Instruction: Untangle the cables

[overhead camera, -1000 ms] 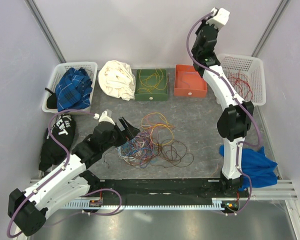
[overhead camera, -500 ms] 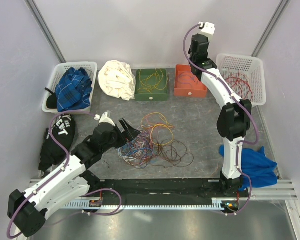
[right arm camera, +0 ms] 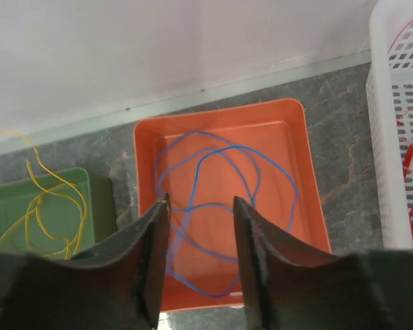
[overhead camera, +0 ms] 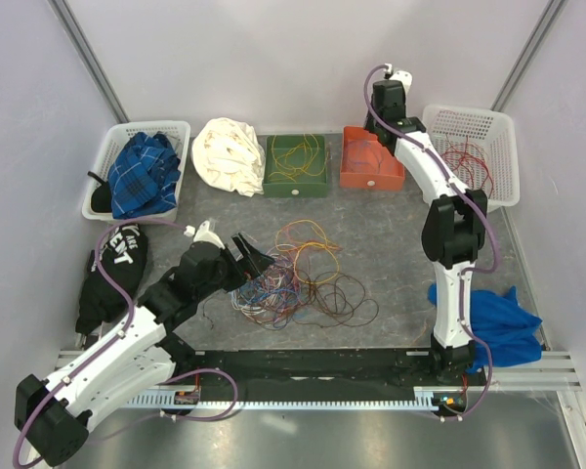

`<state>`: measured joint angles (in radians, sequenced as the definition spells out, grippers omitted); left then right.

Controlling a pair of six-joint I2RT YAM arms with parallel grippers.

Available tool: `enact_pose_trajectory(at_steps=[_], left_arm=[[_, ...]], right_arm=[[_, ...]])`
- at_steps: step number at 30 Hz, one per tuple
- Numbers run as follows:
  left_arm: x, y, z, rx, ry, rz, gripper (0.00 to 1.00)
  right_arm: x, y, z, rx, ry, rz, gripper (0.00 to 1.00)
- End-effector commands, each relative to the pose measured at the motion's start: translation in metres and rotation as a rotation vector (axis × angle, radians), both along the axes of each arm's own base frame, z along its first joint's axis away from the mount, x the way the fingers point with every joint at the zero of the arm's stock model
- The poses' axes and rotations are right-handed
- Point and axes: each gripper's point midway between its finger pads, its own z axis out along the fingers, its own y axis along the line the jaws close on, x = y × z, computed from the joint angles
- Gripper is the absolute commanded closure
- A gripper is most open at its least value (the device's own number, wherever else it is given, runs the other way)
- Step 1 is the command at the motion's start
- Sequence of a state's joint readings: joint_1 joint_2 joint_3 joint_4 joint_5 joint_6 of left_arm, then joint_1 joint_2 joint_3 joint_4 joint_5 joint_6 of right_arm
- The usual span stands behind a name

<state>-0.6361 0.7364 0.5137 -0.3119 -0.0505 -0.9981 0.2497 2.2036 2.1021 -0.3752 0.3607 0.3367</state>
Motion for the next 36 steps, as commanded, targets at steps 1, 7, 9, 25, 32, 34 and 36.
enact_pose_trajectory(at_steps=[1, 7, 9, 25, 32, 34, 36], left_arm=[[0.000, -0.002, 0.003, -0.031, -0.004, 0.007, 0.03], [0.003, -0.002, 0.003, -0.015, -0.006, 0.009, 0.02], [0.004, -0.001, 0.002, -0.008, -0.005, 0.012, 0.02], [0.007, 0.030, 0.017, 0.077, -0.060, 0.123, 0.00], [0.003, 0.029, 0.008, 0.062, -0.025, 0.125, 0.01], [0.000, 0.027, 0.005, 0.047, -0.007, 0.121, 0.01], [-0.003, 0.029, 0.001, 0.040, 0.002, 0.125, 0.01]], right_arm=[[0.000, 0.004, 0.016, 0.023, -0.018, 0.015, 0.42], [-0.020, 0.015, 0.050, 0.019, -0.141, 0.030, 0.24], [-0.035, 0.024, 0.096, 0.033, -0.267, 0.044, 0.20], [-0.261, 0.160, -0.011, 0.200, -0.143, 0.491, 0.30], [-0.271, 0.174, -0.056, 0.172, -0.061, 0.574, 0.29], [-0.272, 0.179, -0.067, 0.172, -0.045, 0.590, 0.29], [-0.268, 0.180, -0.085, 0.151, -0.017, 0.580, 0.29]])
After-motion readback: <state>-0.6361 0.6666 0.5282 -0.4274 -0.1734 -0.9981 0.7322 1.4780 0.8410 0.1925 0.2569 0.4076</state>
